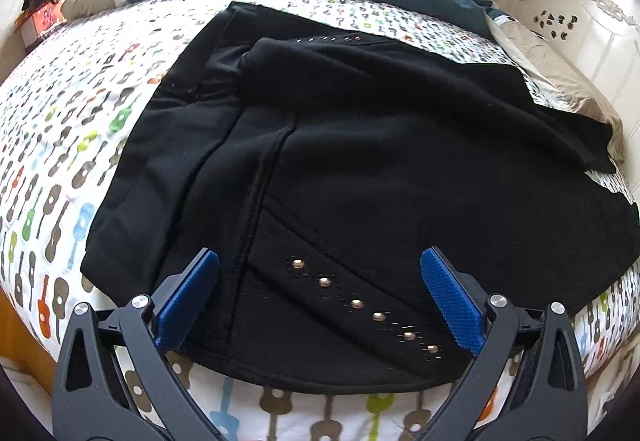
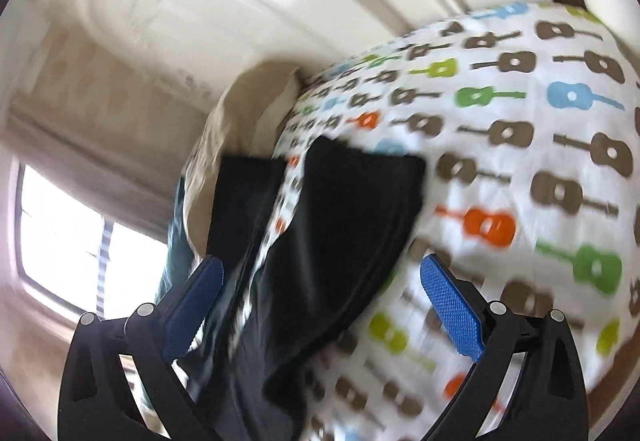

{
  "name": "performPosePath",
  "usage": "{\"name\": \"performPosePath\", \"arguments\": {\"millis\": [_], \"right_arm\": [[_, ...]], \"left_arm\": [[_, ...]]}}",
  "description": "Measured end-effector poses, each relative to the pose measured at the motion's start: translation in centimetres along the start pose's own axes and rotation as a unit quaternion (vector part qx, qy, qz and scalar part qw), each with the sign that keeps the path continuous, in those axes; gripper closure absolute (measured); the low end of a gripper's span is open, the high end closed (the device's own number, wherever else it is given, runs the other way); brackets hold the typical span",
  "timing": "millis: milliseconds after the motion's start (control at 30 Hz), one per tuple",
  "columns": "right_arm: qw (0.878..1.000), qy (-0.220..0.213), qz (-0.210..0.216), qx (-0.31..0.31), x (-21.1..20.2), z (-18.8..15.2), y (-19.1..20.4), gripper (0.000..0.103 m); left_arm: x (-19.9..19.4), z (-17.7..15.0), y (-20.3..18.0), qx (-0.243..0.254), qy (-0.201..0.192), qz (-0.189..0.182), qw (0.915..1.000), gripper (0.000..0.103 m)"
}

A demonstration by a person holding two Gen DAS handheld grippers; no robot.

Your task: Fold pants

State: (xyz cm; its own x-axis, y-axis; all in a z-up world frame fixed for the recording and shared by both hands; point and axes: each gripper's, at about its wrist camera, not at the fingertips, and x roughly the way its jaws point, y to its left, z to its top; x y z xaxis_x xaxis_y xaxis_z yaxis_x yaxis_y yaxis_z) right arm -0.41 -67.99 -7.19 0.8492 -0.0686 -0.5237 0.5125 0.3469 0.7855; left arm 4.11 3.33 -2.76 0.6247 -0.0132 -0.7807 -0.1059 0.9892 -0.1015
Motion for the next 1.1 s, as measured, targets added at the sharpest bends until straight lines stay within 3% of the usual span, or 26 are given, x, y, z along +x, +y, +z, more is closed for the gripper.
{"name": "performPosePath", "arguments": {"millis": [133,200,233,367,500,667,767,833,933,1000,1100], "right_arm": [[1.0,-0.007,-0.007,-0.002,0.9,0.7,0.0,0.009],[1.0,-0.005,-0.017,-0.004,1.6,1.1,0.1,0.043],[1.0,0.003,-0.019,0.009,2.2,1.5,-0.2,0.073],[0.999,0.012,-0.006,0.03,2.4,2.1,-1.8,0.095],[0.998,-0.033,-0.043,-0.024,-0.5,3.3,-1.7,0.097],[0.999,0.002,-0.045,-0.012,0.2,4.4,-4.7,0.098],[0.998,0.007,-0.048,-0.031,0.1,4.6,-4.4,0.098],[0.999,0.009,-0.045,-0.018,-0.7,4.7,-4.3,0.09],[0.998,-0.015,-0.063,-0.024,-2.6,4.4,-3.0,0.067],[0.995,-0.033,-0.07,-0.067,-3.8,3.8,-0.5,0.06],[0.986,-0.004,-0.044,-0.16,-2.7,2.1,4.9,0.049]], "left_arm": [[0.4,-0.3,0.2,0.004,0.0,-0.003,1.0,0.002],[0.5,-0.4,0.3,-0.001,-0.002,-0.008,1.0,0.002],[0.5,-0.5,0.4,-0.003,-0.002,-0.009,1.0,0.002],[0.6,-0.6,0.7,-0.008,0.002,-0.018,0.9998,0.002],[0.7,-0.3,1.0,-0.014,0.012,-0.028,0.9994,0.002],[0.7,-0.4,1.0,0.007,0.003,-0.034,0.9994,0.002],[0.6,-0.5,0.8,0.023,0.009,-0.035,0.9991,0.002],[0.5,-0.3,0.7,0.032,0.013,-0.036,0.9987,0.002],[0.0,-0.1,0.6,0.048,0.015,-0.04,0.9979,0.002],[-0.9,0.2,0.5,0.054,0.002,-0.034,0.998,0.002],[-3.2,1.3,0.8,0.071,-0.035,-0.048,0.9957,0.002]]}}
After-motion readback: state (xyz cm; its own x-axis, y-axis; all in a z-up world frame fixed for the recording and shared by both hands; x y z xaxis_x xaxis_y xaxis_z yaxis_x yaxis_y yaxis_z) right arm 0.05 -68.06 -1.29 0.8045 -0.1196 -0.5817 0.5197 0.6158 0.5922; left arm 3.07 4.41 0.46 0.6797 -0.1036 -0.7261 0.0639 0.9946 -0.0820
